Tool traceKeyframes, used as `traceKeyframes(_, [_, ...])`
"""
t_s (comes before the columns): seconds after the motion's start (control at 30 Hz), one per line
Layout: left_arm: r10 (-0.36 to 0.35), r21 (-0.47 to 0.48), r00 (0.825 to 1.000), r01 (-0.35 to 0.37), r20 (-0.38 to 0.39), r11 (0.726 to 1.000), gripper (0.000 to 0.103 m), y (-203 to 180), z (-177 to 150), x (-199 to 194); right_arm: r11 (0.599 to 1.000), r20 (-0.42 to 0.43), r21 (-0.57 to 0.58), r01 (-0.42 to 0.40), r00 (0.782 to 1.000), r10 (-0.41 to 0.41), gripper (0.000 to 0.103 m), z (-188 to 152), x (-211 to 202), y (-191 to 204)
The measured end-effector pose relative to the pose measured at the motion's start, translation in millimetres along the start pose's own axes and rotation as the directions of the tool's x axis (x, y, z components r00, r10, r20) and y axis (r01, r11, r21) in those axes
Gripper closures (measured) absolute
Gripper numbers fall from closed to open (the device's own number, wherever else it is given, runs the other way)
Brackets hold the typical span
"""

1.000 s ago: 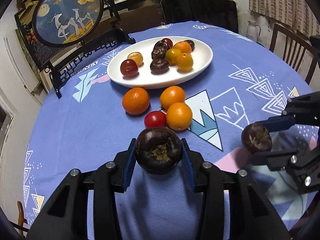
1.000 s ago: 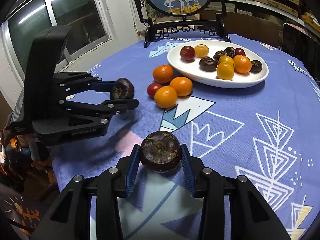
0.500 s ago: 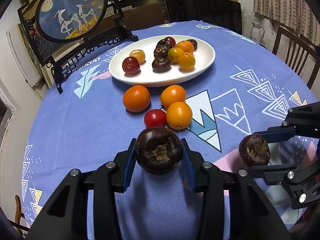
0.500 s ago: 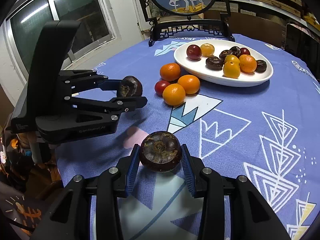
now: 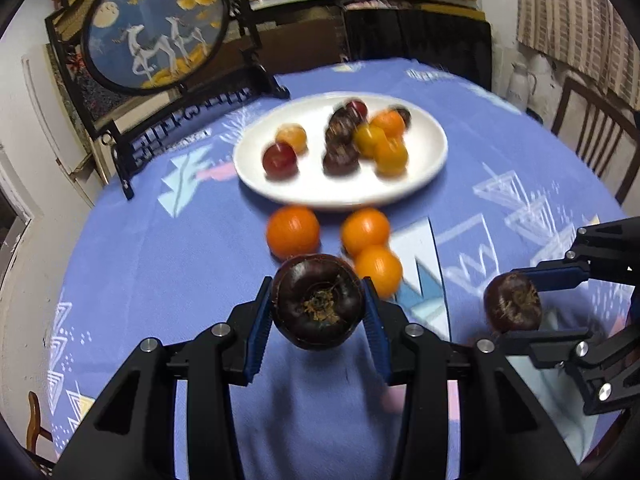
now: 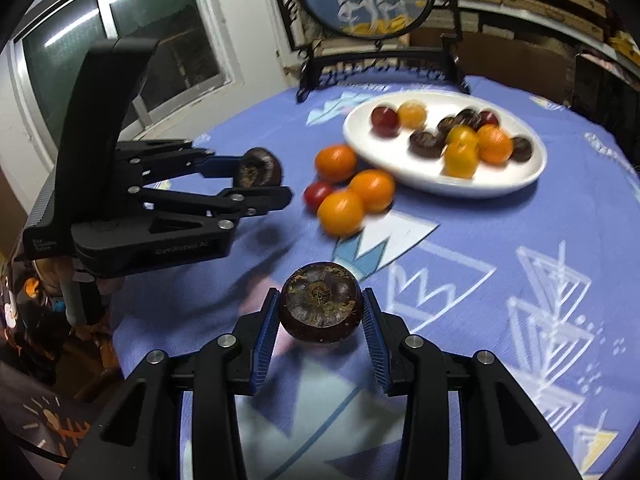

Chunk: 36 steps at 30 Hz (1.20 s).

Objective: Organize fruits
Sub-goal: 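Carry the mangosteen with the left tool while the right tool carries its mangosteen onto the plate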

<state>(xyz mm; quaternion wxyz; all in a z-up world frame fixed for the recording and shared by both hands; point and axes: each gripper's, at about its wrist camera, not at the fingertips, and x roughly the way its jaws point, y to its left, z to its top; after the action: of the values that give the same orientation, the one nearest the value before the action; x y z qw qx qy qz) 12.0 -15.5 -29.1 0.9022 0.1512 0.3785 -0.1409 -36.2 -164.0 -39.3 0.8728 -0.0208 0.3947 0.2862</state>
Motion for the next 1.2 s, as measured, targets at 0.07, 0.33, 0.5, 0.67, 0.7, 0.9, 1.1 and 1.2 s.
traceKeyframes(0.07, [0.011, -0.013, 0.999, -0.01, 0.033, 1.0, 0.062, 3, 14, -4, 1.0, 0.033, 0.0, 0.026, 0.999, -0.026, 0.062, 12, -8, -7])
traceKeyframes(0.33, [0.074, -0.054, 0.993, -0.069, 0.093, 0.996, 0.062, 13, 77, 4, 0.995, 0.144, 0.017, 0.099, 0.984, -0.1, 0.062, 70, -30, -36])
traceKeyframes(0.5, [0.092, -0.079, 0.991, -0.084, 0.093, 0.993, 0.062, 20, 103, 20, 0.993, 0.188, 0.049, 0.107, 0.975, -0.114, 0.062, 97, -31, -56])
traceKeyframes(0.67, [0.09, -0.08, 0.993, -0.084, 0.08, 0.993, 0.062, 21, 113, 37, 0.991, 0.19, 0.065, 0.115, 0.974, -0.125, 0.062, 114, -19, -73])
traceKeyframes(0.7, [0.092, -0.079, 0.993, -0.086, 0.076, 0.993, 0.062, 21, 114, 41, 0.991, 0.187, 0.069, 0.114, 0.974, -0.125, 0.062, 116, -15, -75])
traceKeyframes(0.9, [0.099, -0.082, 0.994, -0.094, 0.055, 0.992, 0.062, 24, 129, 64, 0.989, 0.171, 0.088, 0.121, 0.976, -0.135, 0.062, 132, 7, -92])
traceKeyframes(1.1, [0.106, -0.083, 0.994, -0.103, 0.03, 0.991, 0.062, 25, 142, 91, 0.984, 0.157, 0.117, 0.134, 0.976, -0.152, 0.062, 151, 29, -109])
traceKeyframes(1.2, [0.109, -0.083, 0.994, -0.107, 0.014, 0.991, 0.062, 26, 146, 103, 0.982, 0.147, 0.128, 0.139, 0.977, -0.158, 0.062, 157, 39, -117])
